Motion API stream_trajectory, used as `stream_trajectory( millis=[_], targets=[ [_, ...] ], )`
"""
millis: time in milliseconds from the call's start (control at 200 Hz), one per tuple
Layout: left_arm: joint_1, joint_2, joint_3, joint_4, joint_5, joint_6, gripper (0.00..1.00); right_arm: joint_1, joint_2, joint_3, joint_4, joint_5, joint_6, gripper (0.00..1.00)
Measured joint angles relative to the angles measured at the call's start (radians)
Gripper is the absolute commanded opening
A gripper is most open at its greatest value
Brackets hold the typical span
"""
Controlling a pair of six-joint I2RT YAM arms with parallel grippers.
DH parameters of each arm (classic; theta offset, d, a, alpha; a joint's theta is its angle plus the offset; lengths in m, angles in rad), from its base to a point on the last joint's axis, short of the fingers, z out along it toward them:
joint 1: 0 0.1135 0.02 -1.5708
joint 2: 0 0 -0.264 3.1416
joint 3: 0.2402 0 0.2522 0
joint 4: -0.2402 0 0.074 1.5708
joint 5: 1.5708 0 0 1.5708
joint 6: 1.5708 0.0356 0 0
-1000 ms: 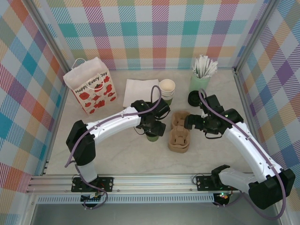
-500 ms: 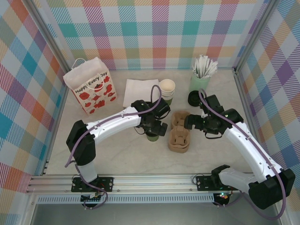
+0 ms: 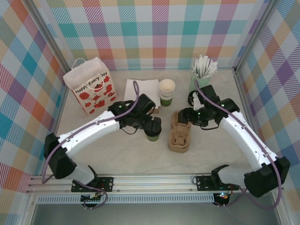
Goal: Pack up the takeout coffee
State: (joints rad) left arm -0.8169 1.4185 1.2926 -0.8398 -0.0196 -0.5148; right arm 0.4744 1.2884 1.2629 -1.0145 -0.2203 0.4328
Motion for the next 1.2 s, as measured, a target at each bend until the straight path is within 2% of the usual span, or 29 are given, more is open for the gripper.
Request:
stream_trajectory(
  millis=[115,305,680,890,1200],
  targets=[
    [0.05,-0.046,-0.116,0.057,0.058,-0.048,0.87,0.051,0.072,0.044,0.0,-0.022,0.004,0.67],
    [0.083,-0.066,-0.229,0.126,0.117,-0.111,0.84,0.12,0.197,0.122,0.0,-0.032,0.011,0.61],
    [0.087,-0.065,-0.249,0.194,0.137,-0.151,0.81,0.181,0.394,0.206,0.004,-0.04,0.031,0.54],
    [0.087,-0.033,-0.252,0.209,0.142,-0.153,0.79,0.195,0.447,0.223,0.005,-0.043,0.041,0.49],
    [0.087,-0.008,-0.256,0.219,0.142,-0.154,0.78,0.195,0.467,0.227,0.007,-0.034,0.054,0.36]
  ],
)
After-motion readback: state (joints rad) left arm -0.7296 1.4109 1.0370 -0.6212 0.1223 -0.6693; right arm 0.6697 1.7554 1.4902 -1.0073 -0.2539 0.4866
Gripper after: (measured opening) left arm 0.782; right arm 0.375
